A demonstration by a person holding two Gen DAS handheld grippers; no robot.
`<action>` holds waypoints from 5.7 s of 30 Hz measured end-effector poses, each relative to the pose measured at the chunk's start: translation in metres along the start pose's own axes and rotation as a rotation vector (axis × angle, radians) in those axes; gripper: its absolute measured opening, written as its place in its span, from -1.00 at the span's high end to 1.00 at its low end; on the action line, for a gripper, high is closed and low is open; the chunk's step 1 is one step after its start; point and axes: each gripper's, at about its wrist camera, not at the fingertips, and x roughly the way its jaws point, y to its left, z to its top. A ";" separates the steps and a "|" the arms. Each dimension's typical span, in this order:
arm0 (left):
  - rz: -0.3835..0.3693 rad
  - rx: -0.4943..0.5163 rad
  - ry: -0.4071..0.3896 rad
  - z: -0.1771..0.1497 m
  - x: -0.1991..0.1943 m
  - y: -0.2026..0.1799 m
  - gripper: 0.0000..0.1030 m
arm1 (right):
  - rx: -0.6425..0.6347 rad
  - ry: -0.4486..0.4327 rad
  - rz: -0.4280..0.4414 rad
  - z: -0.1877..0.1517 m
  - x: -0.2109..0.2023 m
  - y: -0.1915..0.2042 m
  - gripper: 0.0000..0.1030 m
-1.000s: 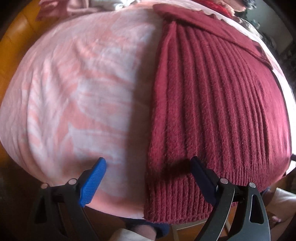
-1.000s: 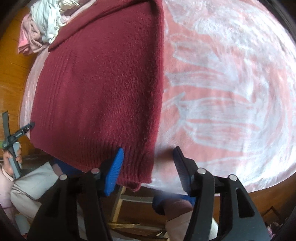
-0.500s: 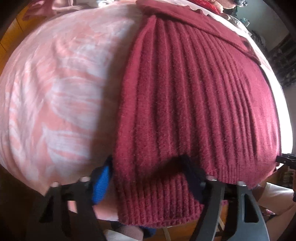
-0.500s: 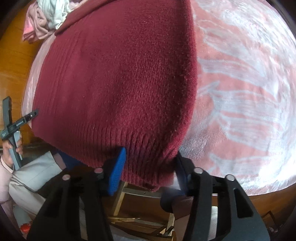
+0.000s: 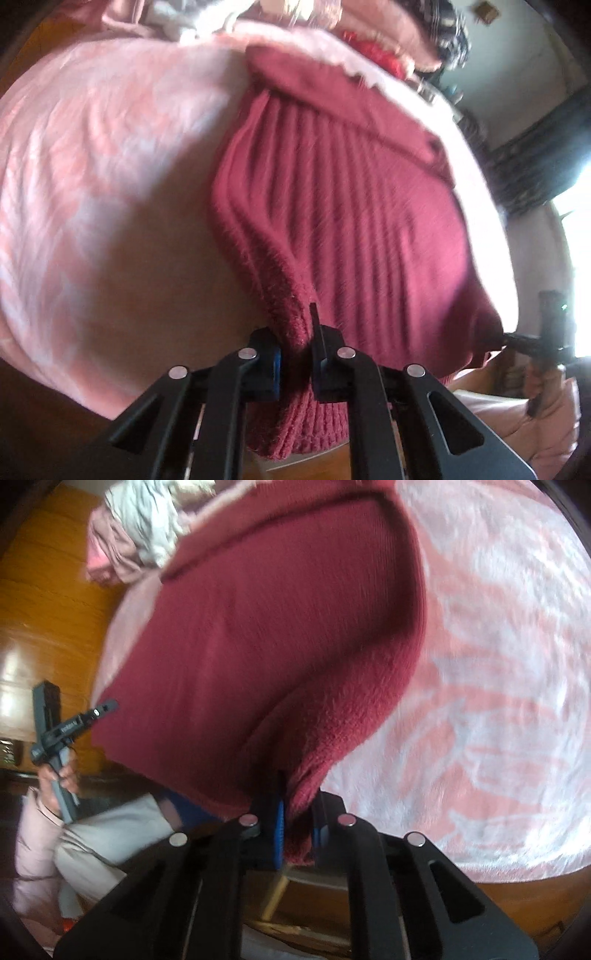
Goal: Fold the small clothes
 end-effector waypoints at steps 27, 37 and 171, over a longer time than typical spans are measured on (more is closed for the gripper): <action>0.025 -0.238 -0.076 0.177 0.093 0.029 0.72 | 0.315 -0.116 -0.048 0.192 0.019 -0.053 0.75; -0.042 -0.334 -0.160 0.207 0.072 0.065 0.10 | 0.280 -0.205 -0.078 0.219 -0.001 -0.081 0.45; 0.162 0.081 -0.090 0.182 0.113 0.038 0.77 | -0.043 -0.032 -0.081 0.199 0.053 -0.094 0.86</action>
